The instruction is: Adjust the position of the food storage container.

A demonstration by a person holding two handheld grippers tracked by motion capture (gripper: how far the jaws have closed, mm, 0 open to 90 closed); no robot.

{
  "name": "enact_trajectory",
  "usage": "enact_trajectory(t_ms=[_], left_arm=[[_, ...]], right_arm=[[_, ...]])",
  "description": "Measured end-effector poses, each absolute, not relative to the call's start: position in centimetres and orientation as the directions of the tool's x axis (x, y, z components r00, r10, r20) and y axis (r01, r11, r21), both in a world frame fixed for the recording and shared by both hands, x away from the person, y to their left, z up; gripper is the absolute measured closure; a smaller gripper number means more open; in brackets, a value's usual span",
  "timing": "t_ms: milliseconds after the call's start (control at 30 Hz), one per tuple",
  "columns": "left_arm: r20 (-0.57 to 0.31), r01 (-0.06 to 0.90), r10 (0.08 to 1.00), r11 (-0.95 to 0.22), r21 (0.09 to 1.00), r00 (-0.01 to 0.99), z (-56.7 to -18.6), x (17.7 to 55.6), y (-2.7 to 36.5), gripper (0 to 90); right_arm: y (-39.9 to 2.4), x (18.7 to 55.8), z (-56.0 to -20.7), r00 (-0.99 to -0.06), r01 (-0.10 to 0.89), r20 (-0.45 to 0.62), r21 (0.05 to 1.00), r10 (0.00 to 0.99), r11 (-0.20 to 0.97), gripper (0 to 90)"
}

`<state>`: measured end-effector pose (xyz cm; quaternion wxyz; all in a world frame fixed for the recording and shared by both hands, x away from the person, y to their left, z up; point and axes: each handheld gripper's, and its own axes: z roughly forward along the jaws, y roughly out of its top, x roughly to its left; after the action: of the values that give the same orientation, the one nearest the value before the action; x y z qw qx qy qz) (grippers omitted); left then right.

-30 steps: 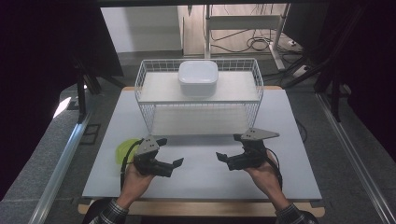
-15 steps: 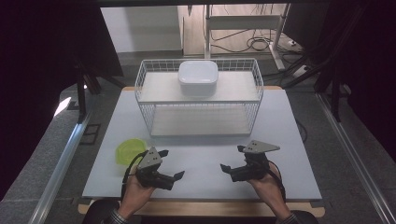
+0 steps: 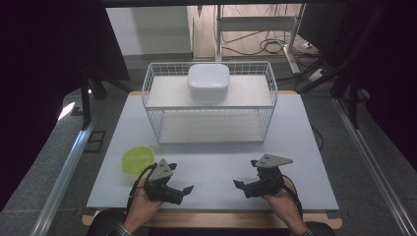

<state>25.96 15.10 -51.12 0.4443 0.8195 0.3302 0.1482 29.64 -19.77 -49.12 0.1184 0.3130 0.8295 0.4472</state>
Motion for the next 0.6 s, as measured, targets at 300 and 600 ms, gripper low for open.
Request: enact_trajectory(t_ms=[300, 600], left_arm=[[-0.068, 0.434, 0.701, -0.358, 0.827, 0.71, -49.9, 26.5, 17.1, 7.7], [-0.08, 0.439, 0.749, -0.296, 0.848, 0.658, -48.9, 26.7, 19.9, 53.6]], right_arm=[[-20.1, 30.0, -49.4, -0.764, 0.424, 0.083, 0.813, 0.64, 0.4, 3.6], [-19.9, 30.1, -49.8, -0.768, 0.432, 0.094, 0.806, 0.633, 0.404, 4.3]])
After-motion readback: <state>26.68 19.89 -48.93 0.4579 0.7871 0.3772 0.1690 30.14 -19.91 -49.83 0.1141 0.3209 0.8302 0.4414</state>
